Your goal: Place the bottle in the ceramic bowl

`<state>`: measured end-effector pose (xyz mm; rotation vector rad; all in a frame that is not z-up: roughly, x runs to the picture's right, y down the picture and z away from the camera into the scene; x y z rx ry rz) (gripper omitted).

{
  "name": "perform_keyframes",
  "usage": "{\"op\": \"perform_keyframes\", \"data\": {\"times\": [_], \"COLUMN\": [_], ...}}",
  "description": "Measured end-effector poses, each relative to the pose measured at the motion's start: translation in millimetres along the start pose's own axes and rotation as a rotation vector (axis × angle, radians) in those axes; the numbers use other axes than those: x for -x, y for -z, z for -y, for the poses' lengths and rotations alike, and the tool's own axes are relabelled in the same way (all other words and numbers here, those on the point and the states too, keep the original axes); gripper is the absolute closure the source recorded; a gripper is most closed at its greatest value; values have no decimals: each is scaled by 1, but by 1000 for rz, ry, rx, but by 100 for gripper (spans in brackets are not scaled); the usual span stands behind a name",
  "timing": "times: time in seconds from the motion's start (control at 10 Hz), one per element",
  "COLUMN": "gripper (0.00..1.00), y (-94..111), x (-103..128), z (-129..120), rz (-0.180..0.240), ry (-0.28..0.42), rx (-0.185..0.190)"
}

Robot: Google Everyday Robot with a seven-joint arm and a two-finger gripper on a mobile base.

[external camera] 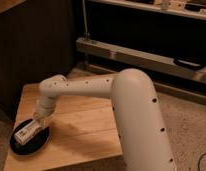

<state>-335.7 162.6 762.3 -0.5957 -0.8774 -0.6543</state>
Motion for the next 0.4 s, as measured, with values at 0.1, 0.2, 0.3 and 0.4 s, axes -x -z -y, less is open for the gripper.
{"op": "perform_keyframes", "data": {"times": [0.1,0.2,0.3,0.4], "gripper": [20,20,20,20], "y": [0,0,0,0], "x": [0,0,0,0], "z": [0,0,0,0], "rz": [0,0,0,0], "ry": [1,1,0,0], "rx": [0,0,0,-1]}}
